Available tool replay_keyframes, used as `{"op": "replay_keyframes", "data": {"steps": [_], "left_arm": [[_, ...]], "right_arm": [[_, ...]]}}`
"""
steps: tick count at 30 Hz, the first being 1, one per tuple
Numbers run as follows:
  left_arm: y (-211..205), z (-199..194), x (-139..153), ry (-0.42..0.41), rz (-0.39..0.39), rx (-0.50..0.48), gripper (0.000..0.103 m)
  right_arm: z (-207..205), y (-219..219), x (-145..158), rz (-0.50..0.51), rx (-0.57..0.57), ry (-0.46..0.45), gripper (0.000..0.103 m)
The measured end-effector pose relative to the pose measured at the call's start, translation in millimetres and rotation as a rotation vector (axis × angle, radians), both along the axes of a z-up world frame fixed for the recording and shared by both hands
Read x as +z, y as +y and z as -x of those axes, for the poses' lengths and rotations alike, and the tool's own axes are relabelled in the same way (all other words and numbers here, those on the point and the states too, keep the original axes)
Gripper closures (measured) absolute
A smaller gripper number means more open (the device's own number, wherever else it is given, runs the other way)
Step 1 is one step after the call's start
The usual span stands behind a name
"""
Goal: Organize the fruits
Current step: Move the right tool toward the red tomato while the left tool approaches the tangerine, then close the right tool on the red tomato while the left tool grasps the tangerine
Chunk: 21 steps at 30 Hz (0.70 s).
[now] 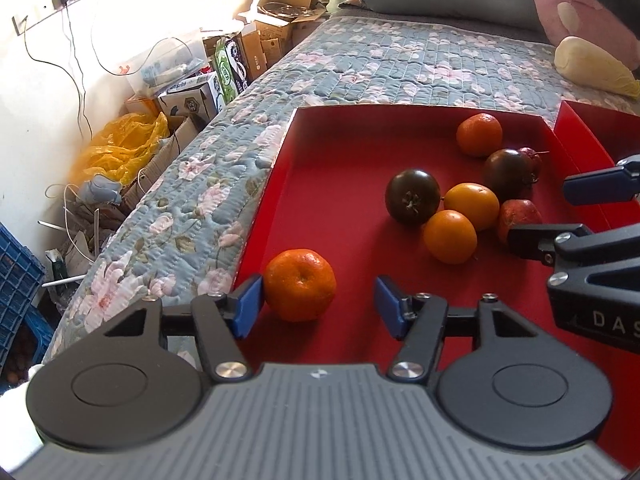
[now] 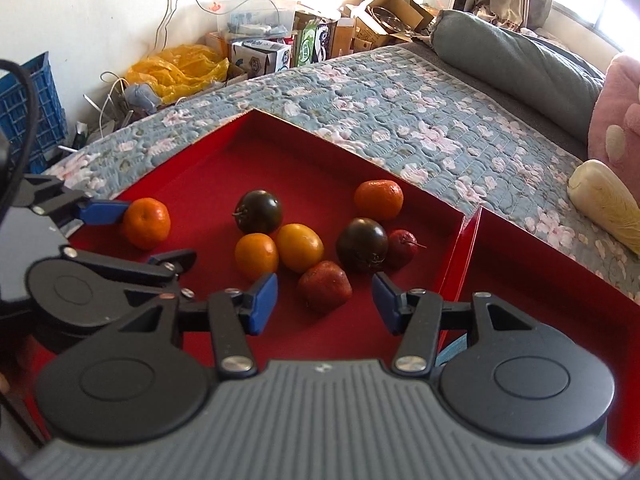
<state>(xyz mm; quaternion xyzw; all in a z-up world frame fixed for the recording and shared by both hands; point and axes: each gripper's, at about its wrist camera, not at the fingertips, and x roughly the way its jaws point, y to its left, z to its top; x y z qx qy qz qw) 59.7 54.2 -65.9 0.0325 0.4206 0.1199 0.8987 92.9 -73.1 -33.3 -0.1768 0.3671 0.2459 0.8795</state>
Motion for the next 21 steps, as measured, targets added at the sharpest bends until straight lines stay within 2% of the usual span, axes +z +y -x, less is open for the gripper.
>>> {"op": "replay_keyframes", "data": {"steps": [5,10,12,16,21], "left_arm": [[-1,-1,0,0.002,0.003,0.004,0.037],[-1,-3,-1,0.007,0.015,-0.002,0.032],[-1,-3,-1,0.004,0.012,-0.005,0.032],[3,-2,-1,-0.006,-0.009,0.002,0.049],[4,0,0,-0.007,-0.030,0.002,0.059]], "right_arm": [[-12,5,-10,0.046,0.028,0.056,0.068],[-17,9,-21,0.109,0.018,0.038,0.066],[-19,8,-22,0.110,0.016,0.033,0.069],[-17,7,-21,0.102,0.003,0.024,0.069],[0,-5,-11,0.013,-0.051,0.029,0.069]]}}
